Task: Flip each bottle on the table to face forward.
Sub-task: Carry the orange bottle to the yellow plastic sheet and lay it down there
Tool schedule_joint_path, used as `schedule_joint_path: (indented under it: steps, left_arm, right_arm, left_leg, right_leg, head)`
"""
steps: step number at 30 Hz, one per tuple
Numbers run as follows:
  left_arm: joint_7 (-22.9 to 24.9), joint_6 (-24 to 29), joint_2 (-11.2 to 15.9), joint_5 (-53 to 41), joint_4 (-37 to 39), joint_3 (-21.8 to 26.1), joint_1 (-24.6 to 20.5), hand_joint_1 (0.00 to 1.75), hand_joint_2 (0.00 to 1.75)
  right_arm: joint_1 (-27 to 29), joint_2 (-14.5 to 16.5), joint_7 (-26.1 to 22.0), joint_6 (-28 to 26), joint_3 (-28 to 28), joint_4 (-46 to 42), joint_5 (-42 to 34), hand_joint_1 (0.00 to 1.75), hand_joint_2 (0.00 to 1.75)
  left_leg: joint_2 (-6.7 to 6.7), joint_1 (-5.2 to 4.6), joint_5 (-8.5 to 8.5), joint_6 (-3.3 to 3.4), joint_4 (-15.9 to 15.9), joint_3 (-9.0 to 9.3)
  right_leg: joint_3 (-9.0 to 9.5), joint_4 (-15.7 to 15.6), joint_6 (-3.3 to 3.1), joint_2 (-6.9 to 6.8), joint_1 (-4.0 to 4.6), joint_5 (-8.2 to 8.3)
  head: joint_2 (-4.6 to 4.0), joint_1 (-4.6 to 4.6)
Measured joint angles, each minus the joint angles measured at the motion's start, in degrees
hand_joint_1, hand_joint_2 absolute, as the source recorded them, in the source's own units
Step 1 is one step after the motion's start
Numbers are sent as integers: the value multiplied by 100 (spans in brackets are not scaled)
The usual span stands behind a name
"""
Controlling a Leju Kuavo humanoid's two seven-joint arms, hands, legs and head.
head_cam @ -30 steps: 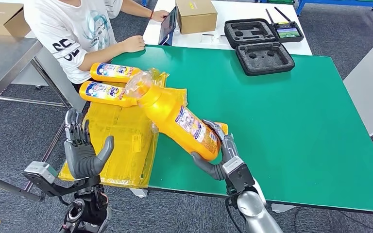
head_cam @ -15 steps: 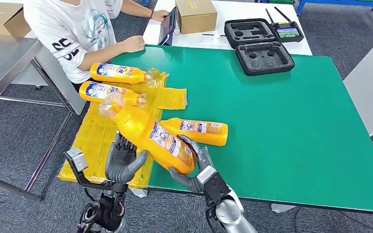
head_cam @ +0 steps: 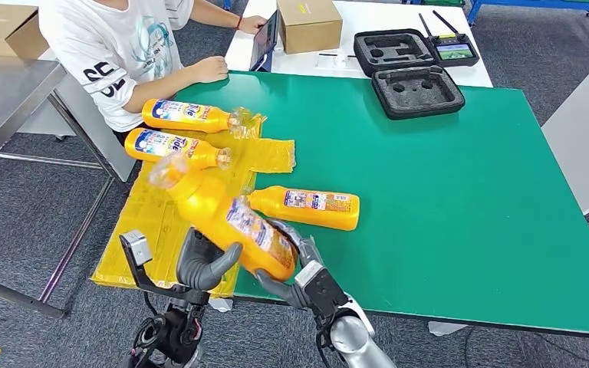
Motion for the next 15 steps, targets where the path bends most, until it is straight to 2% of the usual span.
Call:
schedule_joint_path:
  steps: [13, 14, 15]
  left_arm:
    - [-107, 2, 14, -191, -104, 40, 29, 0, 175]
    - [-113, 4, 22, -196, -121, 47, 53, 32, 175]
    - [-119, 6, 31, -197, -132, 55, 76, 72, 175]
  right_arm:
    - [-168, 68, 417, 97, 16, 441, 159, 175, 175]
    - [-177, 79, 453, 108, 17, 464, 173, 175, 175]
    - [-182, 90, 483, 114, 18, 486, 183, 175, 175]
  left_leg:
    - [0, -1, 0, 0, 0, -2]
    - [0, 0, 0, 0, 0, -2]
    - [0, 0, 0, 0, 0, -2]
  right_leg:
    - [0, 0, 0, 0, -1, 0]
    - [0, 0, 0, 0, -1, 0]
    - [0, 0, 0, 0, 0, 0]
  head:
    - [-1, 0]
    - [-1, 0]
    - [-1, 0]
